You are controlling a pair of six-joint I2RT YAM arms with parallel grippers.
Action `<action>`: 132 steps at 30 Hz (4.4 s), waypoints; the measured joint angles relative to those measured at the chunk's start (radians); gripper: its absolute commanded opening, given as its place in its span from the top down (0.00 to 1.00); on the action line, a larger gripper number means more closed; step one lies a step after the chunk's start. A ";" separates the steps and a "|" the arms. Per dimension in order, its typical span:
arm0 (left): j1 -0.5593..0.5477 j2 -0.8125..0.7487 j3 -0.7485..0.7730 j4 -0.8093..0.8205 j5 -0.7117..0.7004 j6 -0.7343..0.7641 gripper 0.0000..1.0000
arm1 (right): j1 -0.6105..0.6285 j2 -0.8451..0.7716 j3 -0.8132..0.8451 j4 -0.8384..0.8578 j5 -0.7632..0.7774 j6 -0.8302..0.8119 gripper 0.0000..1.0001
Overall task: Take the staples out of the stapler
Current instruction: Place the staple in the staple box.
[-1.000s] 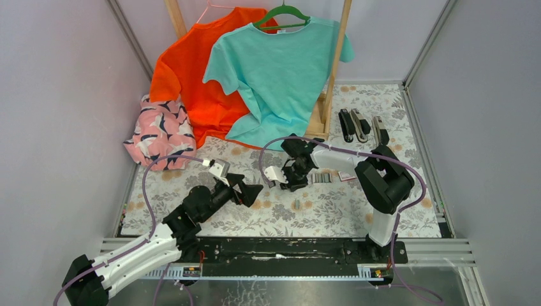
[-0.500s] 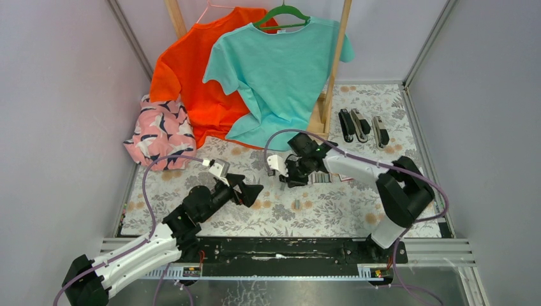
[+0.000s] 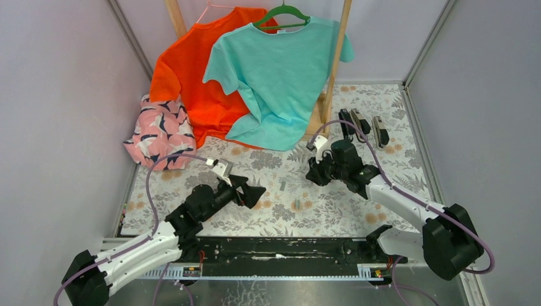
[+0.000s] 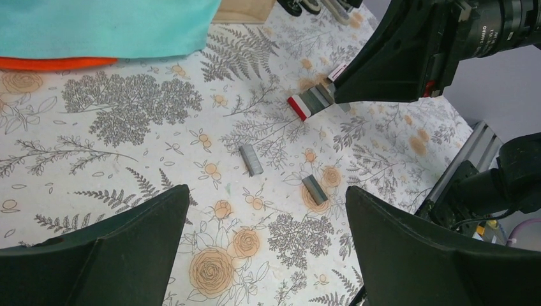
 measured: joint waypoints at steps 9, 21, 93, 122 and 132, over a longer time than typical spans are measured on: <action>0.000 0.087 0.000 0.028 0.026 -0.004 0.00 | -0.042 0.018 -0.080 0.129 0.214 0.280 0.86; 0.000 0.092 0.000 0.059 0.035 -0.006 0.00 | -0.084 0.086 -0.096 0.194 0.360 0.394 0.81; 0.000 0.089 0.000 0.076 0.035 -0.012 0.00 | -0.135 0.140 -0.179 0.263 0.346 0.499 0.73; 0.000 0.058 0.000 0.069 0.035 -0.012 0.00 | -0.140 0.192 -0.105 0.270 0.325 0.402 0.91; 0.000 0.062 0.000 0.069 0.035 -0.013 0.00 | -0.141 0.212 -0.090 0.255 0.322 0.396 0.91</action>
